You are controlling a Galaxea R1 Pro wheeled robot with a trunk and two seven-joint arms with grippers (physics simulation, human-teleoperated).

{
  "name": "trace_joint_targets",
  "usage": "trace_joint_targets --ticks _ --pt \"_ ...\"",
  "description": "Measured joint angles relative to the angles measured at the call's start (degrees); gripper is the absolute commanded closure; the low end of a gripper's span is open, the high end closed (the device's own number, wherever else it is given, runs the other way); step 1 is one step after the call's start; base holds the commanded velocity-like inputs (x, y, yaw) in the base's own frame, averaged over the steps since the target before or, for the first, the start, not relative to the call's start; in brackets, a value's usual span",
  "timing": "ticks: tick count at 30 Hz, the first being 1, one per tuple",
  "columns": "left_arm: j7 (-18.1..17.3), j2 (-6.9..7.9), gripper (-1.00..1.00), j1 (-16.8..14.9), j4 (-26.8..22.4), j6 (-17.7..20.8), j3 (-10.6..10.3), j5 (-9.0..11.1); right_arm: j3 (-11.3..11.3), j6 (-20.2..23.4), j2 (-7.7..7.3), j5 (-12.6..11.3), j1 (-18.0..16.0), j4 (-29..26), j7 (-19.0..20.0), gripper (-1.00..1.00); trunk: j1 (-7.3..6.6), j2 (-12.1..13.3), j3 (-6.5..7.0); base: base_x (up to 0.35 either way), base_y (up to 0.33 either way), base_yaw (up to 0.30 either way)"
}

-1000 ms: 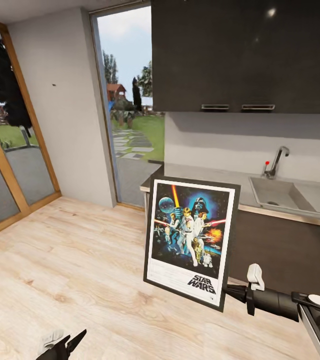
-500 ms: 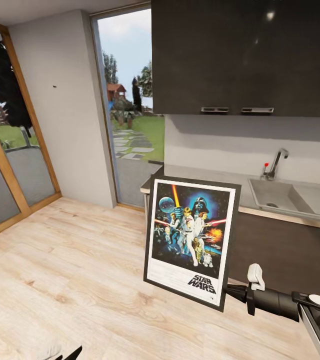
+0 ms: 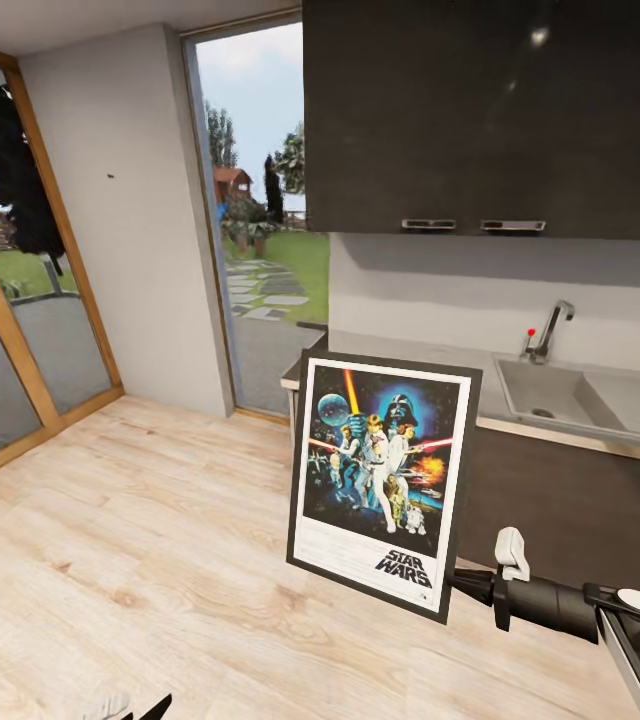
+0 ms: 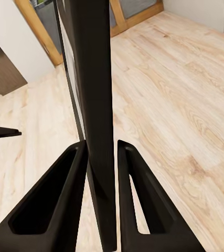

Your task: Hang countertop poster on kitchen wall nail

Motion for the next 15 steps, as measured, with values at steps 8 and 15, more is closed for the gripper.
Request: trace_joint_targets --ticks 8,15 --pt "0.00 -0.06 -1.00 -0.01 0.00 0.00 0.01 0.00 0.00 0.01 0.00 0.00 0.00 -0.02 0.01 1.00 -1.76 3.21 1.44 0.000 0.000 0.000" --pt "0.00 -0.07 -1.00 0.00 0.00 0.00 0.01 0.00 0.00 0.01 0.00 0.00 0.00 -0.02 0.01 1.00 -3.30 6.03 2.70 0.000 0.000 0.000"
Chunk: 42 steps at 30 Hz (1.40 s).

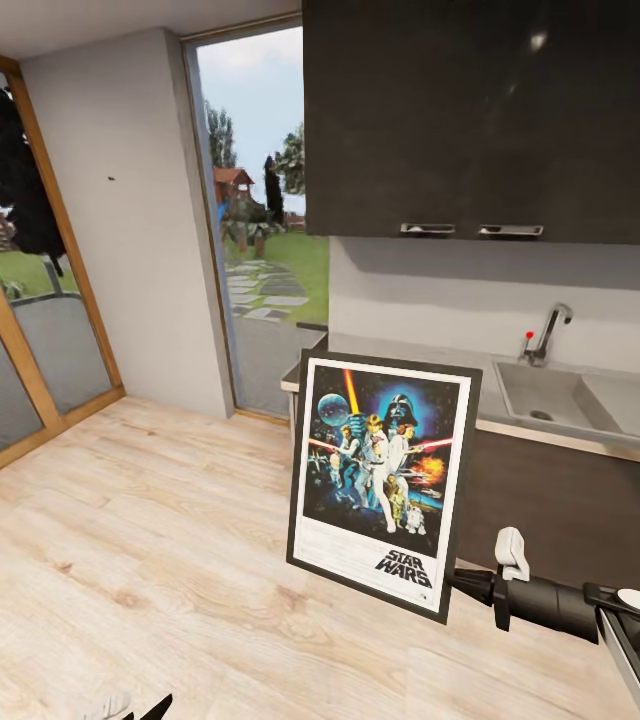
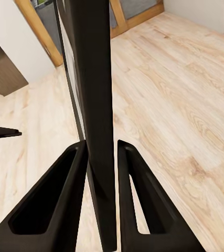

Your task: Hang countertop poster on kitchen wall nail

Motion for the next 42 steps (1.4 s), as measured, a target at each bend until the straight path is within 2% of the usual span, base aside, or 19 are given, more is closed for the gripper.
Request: trace_joint_targets --ticks 36,42 --pt "0.04 0.00 -1.00 0.01 0.00 0.04 -0.04 0.00 0.09 0.00 0.00 0.00 0.01 0.00 0.00 1.00 -7.93 14.49 6.50 0.000 0.000 0.000" --pt "0.08 -0.01 -1.00 0.01 0.00 0.08 -0.05 0.00 0.15 0.00 0.00 0.01 0.01 0.00 0.00 1.00 -7.93 14.51 6.51 0.000 0.000 0.000"
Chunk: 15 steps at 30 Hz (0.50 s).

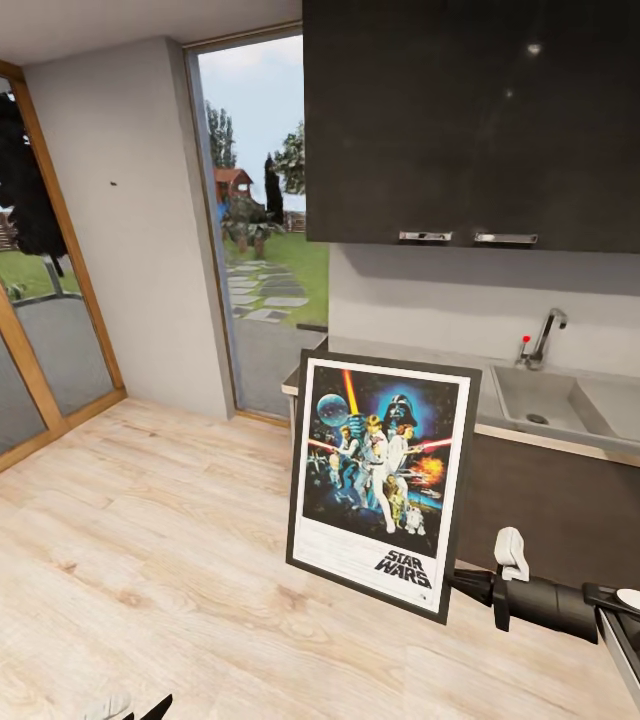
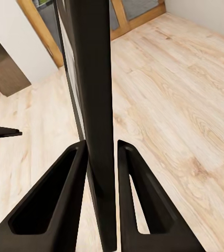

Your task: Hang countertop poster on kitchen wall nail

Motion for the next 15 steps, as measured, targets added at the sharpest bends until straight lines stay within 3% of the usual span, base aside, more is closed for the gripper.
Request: trace_joint_targets --ticks 15 --pt "0.01 -0.07 -1.00 -0.01 0.00 0.01 -0.04 0.00 0.02 0.00 0.00 0.00 0.00 0.00 0.00 1.00 0.00 0.00 0.00 0.000 0.000 0.000"
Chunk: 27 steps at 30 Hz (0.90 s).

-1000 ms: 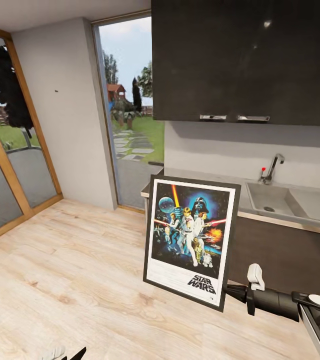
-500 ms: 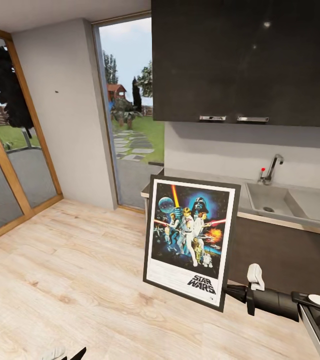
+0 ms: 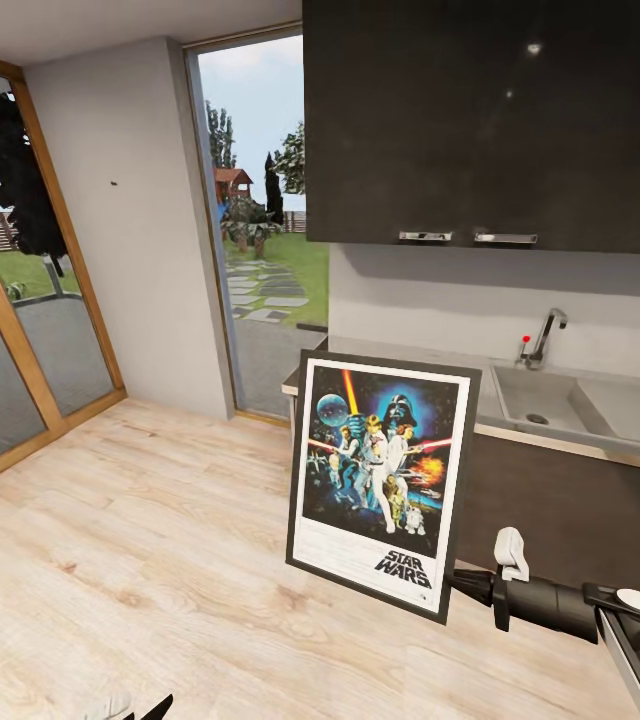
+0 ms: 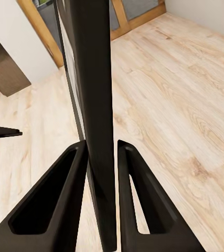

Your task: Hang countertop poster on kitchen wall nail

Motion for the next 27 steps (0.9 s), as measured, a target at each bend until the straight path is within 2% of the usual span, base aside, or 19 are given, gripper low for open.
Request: trace_joint_targets --ticks 10,16,27 --pt "-0.01 0.00 -1.00 0.01 0.00 -0.08 0.04 0.00 0.00 -0.06 0.00 -0.01 0.00 0.00 0.03 1.00 0.00 0.00 0.00 0.004 0.001 0.000" --pt "-0.01 0.00 -1.00 0.02 0.00 -0.02 0.02 0.01 0.00 -0.04 0.00 -0.01 0.03 0.01 0.01 1.00 -0.02 0.00 0.00 0.175 0.108 0.019" --pt "-0.02 0.01 -1.00 0.03 -0.02 0.08 0.05 0.02 0.02 -0.01 0.03 0.00 0.05 0.03 -0.04 1.00 -0.03 0.00 0.00 0.255 0.174 0.243"
